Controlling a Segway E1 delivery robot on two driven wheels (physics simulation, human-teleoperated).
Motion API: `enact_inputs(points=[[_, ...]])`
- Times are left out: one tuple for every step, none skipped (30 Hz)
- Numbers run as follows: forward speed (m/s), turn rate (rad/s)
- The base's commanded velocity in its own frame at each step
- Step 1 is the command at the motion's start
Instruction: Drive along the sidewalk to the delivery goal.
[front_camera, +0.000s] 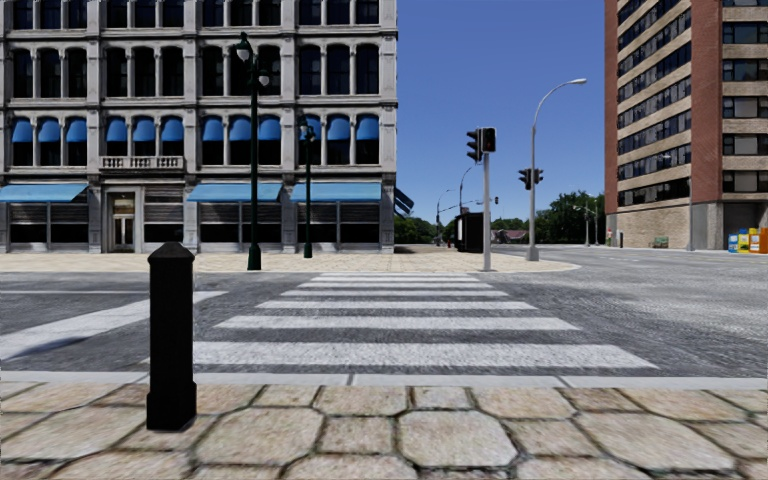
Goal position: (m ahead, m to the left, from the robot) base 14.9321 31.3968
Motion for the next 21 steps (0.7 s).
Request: enact_inputs(points=[[2.00,0.00],[2.00,0.00],[2.00,0.00],[2.00,0.00],[2.00,0.00],[2.00,0.00],[2.00,0.00],[2.00,0.00],[2.00,0.00],[2.00,0.00],[2.00,0.00],[2.00,0.00],[2.00,0.00],[2.00,0.00],[2.00,0.00],[2.00,0.00],[2.00,0.00],[2.00,0.00],[2.00,0.00],[2.00,0.00],[2.00,0.00]])
